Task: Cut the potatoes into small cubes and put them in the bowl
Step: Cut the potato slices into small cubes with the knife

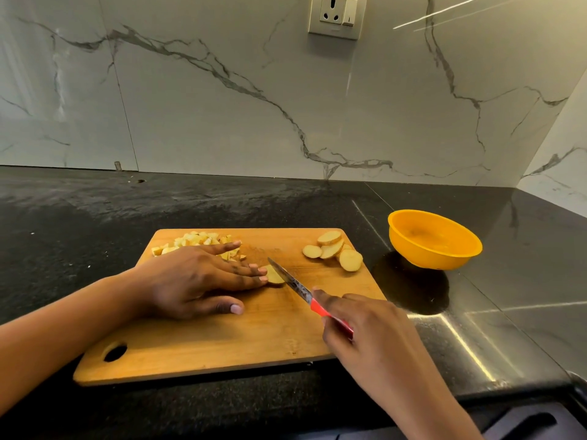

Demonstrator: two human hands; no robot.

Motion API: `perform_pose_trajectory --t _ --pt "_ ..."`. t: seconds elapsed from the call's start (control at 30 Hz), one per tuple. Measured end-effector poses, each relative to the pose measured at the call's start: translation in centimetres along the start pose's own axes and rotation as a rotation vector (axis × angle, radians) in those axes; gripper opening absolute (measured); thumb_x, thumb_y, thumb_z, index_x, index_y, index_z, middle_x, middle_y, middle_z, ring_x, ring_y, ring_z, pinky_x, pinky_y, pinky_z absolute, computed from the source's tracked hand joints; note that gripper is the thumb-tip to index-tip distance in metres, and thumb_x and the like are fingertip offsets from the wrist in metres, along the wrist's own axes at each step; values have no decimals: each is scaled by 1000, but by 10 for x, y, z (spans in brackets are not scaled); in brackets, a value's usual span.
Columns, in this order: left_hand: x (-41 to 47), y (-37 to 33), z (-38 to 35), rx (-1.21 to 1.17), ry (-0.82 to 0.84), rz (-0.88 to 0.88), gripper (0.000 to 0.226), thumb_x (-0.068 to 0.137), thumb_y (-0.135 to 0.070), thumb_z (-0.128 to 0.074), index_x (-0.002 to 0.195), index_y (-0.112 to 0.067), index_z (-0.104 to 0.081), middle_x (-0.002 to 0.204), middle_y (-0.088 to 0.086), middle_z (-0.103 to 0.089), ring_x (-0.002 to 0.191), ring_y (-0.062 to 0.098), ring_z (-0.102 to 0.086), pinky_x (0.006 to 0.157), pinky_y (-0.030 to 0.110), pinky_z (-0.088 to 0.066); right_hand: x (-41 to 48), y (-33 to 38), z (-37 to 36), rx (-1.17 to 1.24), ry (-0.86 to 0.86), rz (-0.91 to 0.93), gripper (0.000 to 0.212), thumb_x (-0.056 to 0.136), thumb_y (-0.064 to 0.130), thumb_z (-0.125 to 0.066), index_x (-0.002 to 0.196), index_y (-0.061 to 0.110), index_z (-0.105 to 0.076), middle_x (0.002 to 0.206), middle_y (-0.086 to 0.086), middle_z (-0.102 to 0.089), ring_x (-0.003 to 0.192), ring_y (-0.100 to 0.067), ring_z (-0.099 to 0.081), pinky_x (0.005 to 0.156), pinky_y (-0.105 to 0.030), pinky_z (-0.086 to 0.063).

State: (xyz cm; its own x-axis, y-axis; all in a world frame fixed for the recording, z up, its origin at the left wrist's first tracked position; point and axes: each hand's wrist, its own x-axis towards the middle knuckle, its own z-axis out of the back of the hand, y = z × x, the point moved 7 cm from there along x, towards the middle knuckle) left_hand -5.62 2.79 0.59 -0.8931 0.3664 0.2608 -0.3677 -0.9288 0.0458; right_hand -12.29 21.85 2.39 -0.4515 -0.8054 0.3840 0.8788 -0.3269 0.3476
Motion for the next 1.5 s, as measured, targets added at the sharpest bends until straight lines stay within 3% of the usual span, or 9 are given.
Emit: perform_pose_trajectory --t 0.5,0.63,0.83,1.0,1.1,1.2,1.27,1.37,1.5 --pt "2 1 -1 -60 20 13 52 99 -55 -26 138 -27 -44 140 -11 -47 134 -7 -31 113 47 -5 5 -5 -6 66 -63 21 43 96 33 -48 137 40 -43 105 14 -66 78 -3 -52 67 -16 -40" --pt "2 1 0 -74 20 12 51 99 -54 -27 138 -27 -44 140 -11 -47 133 -6 -32 113 48 -7 6 -6 -8 77 -38 16 42 94 34 -50 136 41 -44 89 19 -60 76 2 -50 71 -12 -39" --pt "3 -1 2 -42 2 -9 50 100 -52 -28 138 -24 -45 138 -10 -48 133 -5 -34 111 52 -9 8 -3 -8 71 -72 40 43 95 32 -50 137 38 -44 101 13 -67 75 -4 -52 63 -15 -39" --pt "3 -1 2 -46 5 -6 51 100 -53 -27 137 -24 -45 138 -10 -48 133 -5 -34 111 52 -10 8 3 -10 21 -81 71 41 92 25 -56 133 30 -54 90 12 -68 77 -9 -58 64 -21 -45" --pt "3 -2 3 -39 -1 -11 51 100 -53 -27 137 -23 -46 138 -9 -49 133 -5 -33 110 52 -9 9 0 -19 -47 -13 47 39 90 25 -58 129 29 -58 80 14 -66 67 -7 -56 54 -15 -38" --pt "3 -2 2 -44 6 -5 51 99 -54 -26 137 -24 -44 138 -10 -48 133 -5 -33 111 51 -9 10 2 -22 -146 -5 55 39 77 28 -60 115 25 -68 61 16 -56 48 -4 -44 44 -8 -18" --pt "3 -2 1 -50 12 2 51 99 -55 -26 137 -25 -43 139 -10 -48 133 -5 -32 112 51 -9 16 13 -23 -208 48 92 43 85 29 -58 128 28 -58 72 13 -57 57 -5 -43 45 -13 -19" --pt "3 0 -1 -74 39 25 53 98 -57 -25 138 -27 -42 140 -11 -46 134 -6 -32 114 46 -8 22 16 -18 -216 18 131 50 100 32 -36 148 30 -24 105 8 -56 86 -12 -51 62 -24 -35" --pt "2 0 -4 -101 77 61 56 97 -61 -24 138 -29 -42 141 -12 -45 134 -7 -30 116 39 -7 27 20 -23 -287 81 133 52 101 28 -35 150 25 -18 107 4 -55 81 -13 -43 56 -25 -32"
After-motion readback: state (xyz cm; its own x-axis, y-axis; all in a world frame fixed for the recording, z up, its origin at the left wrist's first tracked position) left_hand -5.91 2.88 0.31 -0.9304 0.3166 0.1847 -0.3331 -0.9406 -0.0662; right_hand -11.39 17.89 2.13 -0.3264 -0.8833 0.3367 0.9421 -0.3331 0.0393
